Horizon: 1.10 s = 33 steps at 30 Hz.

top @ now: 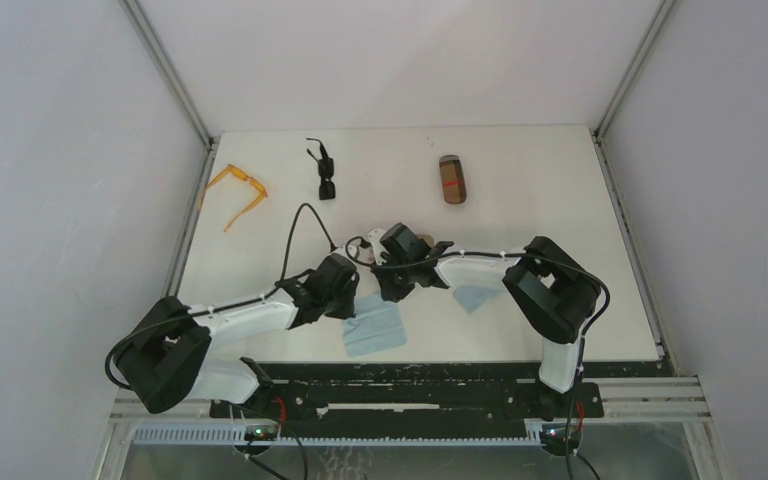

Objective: Organize the sunglasses
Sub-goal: Fold the glasses cleaning cloth at the center of the board.

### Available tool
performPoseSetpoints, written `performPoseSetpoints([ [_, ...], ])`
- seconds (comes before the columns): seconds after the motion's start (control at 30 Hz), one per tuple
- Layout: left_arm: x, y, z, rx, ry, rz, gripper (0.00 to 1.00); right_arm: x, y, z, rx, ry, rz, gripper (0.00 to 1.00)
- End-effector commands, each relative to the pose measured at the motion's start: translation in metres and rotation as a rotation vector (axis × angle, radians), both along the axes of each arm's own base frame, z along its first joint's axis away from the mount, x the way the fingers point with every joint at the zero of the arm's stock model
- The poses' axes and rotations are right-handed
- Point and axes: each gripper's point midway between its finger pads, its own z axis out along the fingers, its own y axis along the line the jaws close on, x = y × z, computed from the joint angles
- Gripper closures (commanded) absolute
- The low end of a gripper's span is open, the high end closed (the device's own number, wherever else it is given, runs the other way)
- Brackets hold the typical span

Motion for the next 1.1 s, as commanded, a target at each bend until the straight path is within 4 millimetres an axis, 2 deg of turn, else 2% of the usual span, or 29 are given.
performPoseSetpoints([
  [0.0,0.003,-0.007,0.005,-0.038,-0.041,-0.025,1.00,-0.029,-0.028,-0.032,-0.120,0.134,-0.017,1.00],
  [0.2,0.004,-0.011,0.010,-0.068,-0.059,-0.031,1.00,-0.020,-0.022,-0.010,-0.015,0.084,-0.037,1.00],
  [0.33,0.011,-0.018,0.024,-0.100,-0.106,-0.050,1.00,-0.008,-0.015,0.009,0.048,0.000,-0.049,1.00],
  [0.53,0.029,-0.024,0.045,-0.108,-0.167,-0.065,1.00,0.010,-0.019,0.031,0.092,-0.119,-0.107,1.00],
  [0.87,0.050,-0.025,0.060,-0.129,-0.229,-0.072,1.00,0.039,-0.023,0.055,0.166,-0.242,-0.188,1.00],
  [1.07,0.051,-0.029,0.061,-0.151,-0.243,-0.100,1.00,0.033,-0.021,0.054,0.165,-0.238,-0.147,1.00],
])
